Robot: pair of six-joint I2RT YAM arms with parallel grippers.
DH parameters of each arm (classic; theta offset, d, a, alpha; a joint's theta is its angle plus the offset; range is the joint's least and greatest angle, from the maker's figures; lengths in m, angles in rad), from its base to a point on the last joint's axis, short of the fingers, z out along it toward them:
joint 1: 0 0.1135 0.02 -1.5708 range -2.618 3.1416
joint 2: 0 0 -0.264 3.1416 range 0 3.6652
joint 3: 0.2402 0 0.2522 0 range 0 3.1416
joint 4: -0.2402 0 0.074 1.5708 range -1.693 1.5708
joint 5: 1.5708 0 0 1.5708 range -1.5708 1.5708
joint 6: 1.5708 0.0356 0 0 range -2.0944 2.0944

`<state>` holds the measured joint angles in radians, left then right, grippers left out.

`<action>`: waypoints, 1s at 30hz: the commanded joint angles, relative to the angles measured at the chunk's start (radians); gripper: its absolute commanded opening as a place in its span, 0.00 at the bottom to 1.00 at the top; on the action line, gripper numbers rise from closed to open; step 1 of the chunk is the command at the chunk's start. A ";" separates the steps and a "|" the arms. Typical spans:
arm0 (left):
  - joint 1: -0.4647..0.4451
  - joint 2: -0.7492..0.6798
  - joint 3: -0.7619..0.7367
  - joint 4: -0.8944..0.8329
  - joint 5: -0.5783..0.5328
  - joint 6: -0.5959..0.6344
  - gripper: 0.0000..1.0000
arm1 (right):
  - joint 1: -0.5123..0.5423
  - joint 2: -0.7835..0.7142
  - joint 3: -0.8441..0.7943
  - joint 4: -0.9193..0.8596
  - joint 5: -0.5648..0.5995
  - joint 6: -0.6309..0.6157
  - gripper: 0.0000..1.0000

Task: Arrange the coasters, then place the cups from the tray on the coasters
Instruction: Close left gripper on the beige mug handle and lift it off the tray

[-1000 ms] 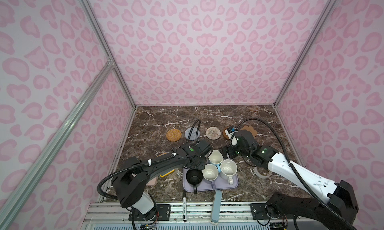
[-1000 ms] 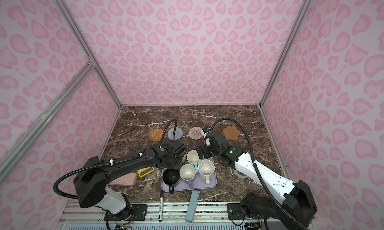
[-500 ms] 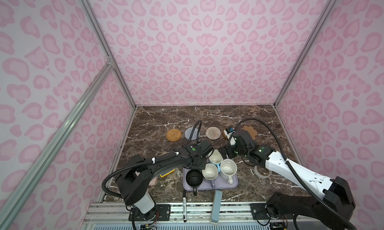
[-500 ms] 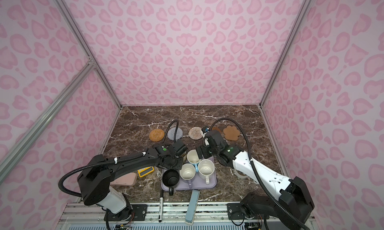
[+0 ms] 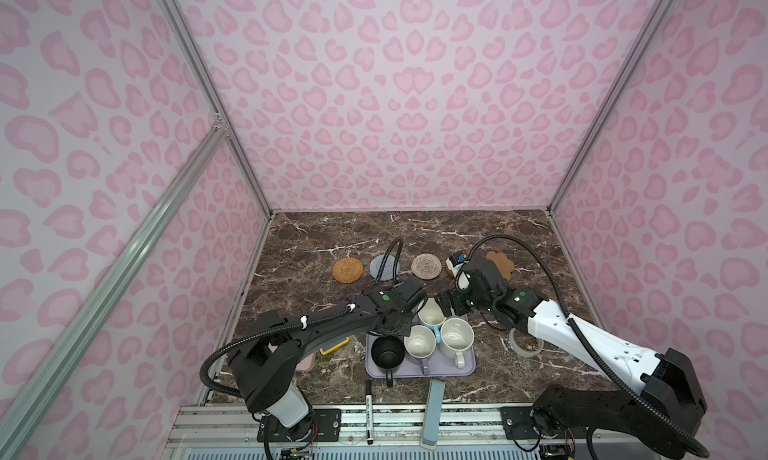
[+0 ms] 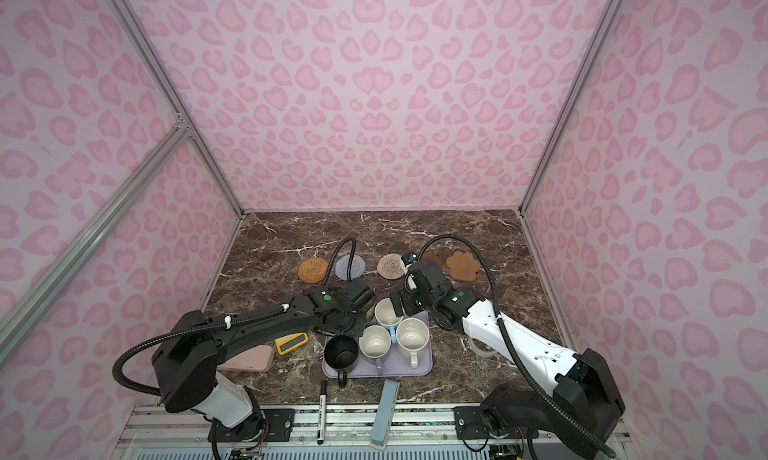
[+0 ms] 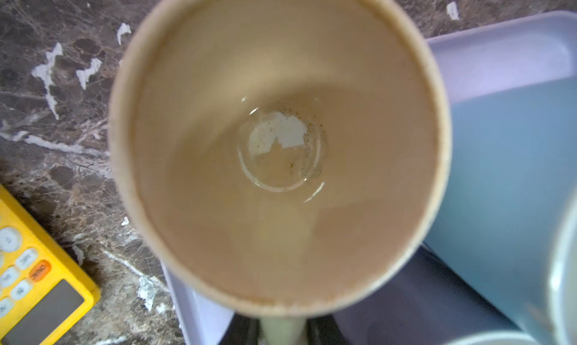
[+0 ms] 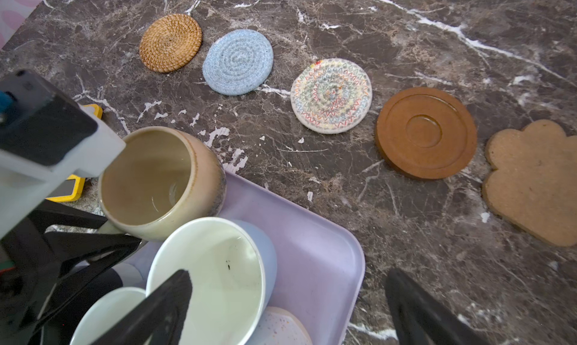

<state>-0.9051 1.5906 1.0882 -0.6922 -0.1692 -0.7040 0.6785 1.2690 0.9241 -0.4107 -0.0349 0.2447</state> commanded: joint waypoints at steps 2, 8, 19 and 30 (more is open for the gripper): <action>0.000 -0.042 0.003 0.056 -0.051 0.008 0.02 | 0.001 0.008 0.009 0.015 -0.011 0.011 0.99; 0.000 -0.069 -0.005 0.043 -0.058 0.008 0.03 | 0.006 0.010 0.010 0.020 -0.016 0.018 0.99; 0.001 -0.128 -0.030 0.053 -0.100 0.001 0.03 | 0.010 0.006 0.014 0.024 -0.013 0.018 0.99; 0.003 -0.208 -0.082 0.127 -0.180 -0.009 0.03 | 0.029 -0.005 0.002 0.098 -0.059 0.005 0.99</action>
<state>-0.9051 1.4101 1.0077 -0.6468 -0.2756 -0.7097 0.7002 1.2652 0.9344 -0.3664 -0.0719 0.2573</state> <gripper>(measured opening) 0.200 0.986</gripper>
